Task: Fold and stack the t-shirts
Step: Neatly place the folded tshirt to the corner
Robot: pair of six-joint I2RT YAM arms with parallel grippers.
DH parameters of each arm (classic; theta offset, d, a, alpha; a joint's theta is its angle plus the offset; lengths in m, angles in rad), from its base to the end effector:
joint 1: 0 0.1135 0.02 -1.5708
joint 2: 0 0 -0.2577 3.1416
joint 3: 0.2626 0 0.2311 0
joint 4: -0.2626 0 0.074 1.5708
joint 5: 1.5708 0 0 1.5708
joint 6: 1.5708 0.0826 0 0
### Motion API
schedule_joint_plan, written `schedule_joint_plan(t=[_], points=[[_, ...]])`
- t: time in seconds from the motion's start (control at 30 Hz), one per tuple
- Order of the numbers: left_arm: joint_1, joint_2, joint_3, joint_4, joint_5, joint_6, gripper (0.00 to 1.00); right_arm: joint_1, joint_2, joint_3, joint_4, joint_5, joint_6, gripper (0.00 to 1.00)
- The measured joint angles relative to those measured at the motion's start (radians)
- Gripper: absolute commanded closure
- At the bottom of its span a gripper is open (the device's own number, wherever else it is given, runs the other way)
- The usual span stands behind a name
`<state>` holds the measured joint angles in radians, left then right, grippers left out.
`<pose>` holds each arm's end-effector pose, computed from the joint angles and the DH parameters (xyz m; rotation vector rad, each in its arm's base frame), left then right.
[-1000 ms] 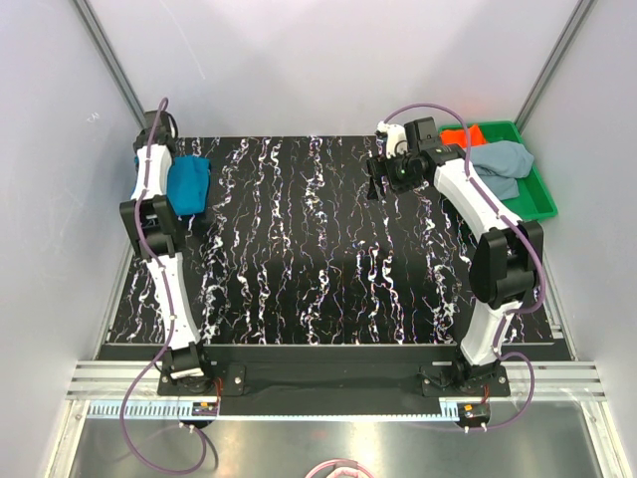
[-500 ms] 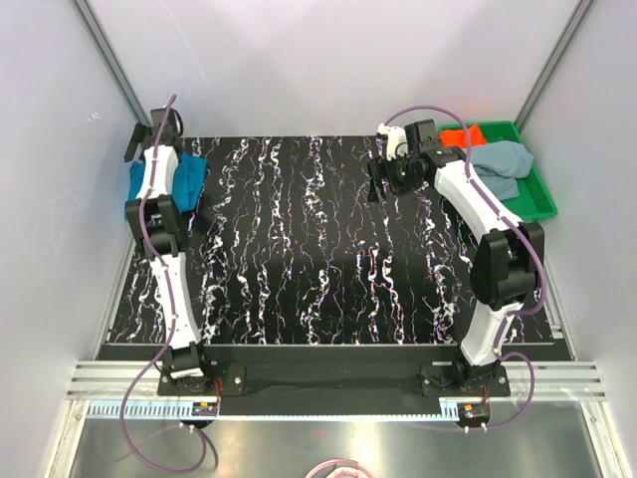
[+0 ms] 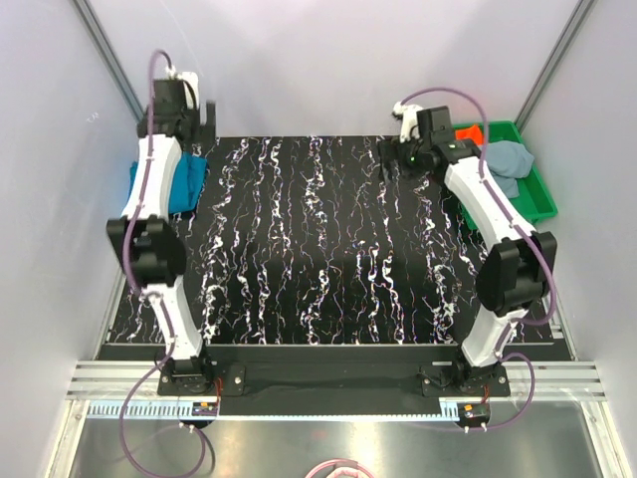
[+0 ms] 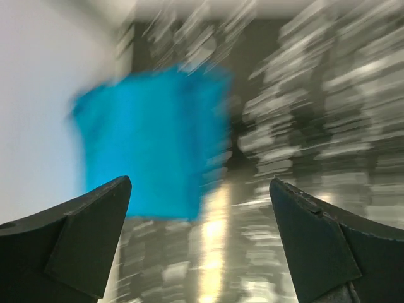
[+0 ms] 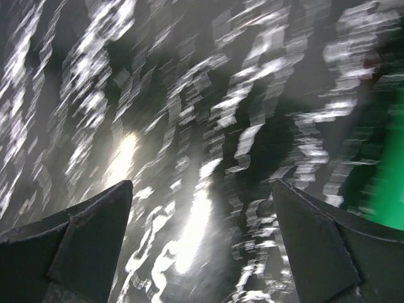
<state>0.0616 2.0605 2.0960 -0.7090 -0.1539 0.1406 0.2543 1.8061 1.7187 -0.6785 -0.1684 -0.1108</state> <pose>0.4821 0.0424 0.3117 0.0054 2.2499 0.2817 0.4027 0.1190 0.2966 -0.5068 2.2830 0.2681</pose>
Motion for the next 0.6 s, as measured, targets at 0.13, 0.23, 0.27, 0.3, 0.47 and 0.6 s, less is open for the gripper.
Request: schedule_joint_plan(t=[0.13, 0.23, 0.27, 0.3, 0.47, 0.6], points=[[-0.028, -0.244, -0.069, 0.069, 0.252, -0.221, 0.01, -0.009, -0.061, 0.003, 0.067, 0.221, 0.061, 0.0], [-0.037, -0.363, -0.137, 0.1, 0.347, -0.286, 0.01, -0.011, -0.113, -0.035, 0.128, 0.366, 0.084, 0.0], [-0.04, -0.391, -0.174, 0.111, 0.36, -0.292, 0.01, -0.012, -0.141, -0.064, 0.142, 0.402, 0.089, 0.0], [-0.046, -0.411, -0.206, 0.113, 0.364, -0.293, 0.01, -0.013, -0.17, -0.098, 0.149, 0.431, 0.091, 0.0], [-0.129, -0.45, -0.406, 0.101, 0.27, -0.251, 0.01, -0.013, -0.328, -0.254, 0.162, 0.492, 0.098, 0.0], [-0.228, -0.45, -0.451, 0.064, 0.187, -0.199, 0.01, -0.013, -0.412, -0.32, 0.157, 0.493, 0.104, 0.0]])
